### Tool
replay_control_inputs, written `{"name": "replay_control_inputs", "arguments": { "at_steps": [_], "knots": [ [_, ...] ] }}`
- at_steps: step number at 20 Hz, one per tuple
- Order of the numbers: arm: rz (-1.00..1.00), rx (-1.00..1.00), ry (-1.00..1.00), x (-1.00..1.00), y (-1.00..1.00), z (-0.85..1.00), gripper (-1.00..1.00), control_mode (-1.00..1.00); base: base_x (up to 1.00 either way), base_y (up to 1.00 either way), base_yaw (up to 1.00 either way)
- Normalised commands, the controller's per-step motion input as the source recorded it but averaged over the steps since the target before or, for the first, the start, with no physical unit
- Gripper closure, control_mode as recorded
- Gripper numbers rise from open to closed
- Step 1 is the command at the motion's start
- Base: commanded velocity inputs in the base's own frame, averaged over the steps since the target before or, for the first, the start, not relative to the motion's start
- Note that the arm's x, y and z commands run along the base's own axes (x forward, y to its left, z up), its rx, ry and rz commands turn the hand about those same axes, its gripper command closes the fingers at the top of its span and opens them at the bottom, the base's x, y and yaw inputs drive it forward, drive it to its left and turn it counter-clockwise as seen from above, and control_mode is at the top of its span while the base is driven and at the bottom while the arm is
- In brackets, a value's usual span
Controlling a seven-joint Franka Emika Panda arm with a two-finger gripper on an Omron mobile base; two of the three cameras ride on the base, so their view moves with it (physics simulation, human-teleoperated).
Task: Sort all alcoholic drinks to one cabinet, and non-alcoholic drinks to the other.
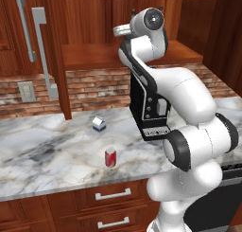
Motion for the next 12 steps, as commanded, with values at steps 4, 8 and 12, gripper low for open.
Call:
{"name": "replay_control_inputs", "arguments": {
  "at_steps": [4,8,12],
  "knots": [
    [0.0,0.0,0.0,0.47,0.0,-0.37,1.0,-1.0,0.0,0.0,0.0],
    [0.0,0.01,0.0,0.38,-0.02,-0.45,1.0,-1.0,0.0,0.0,0.0],
    [0.0,0.03,0.0,0.21,-0.06,-0.44,-1.0,-1.0,0.0,0.0,0.0]
  ]
}}
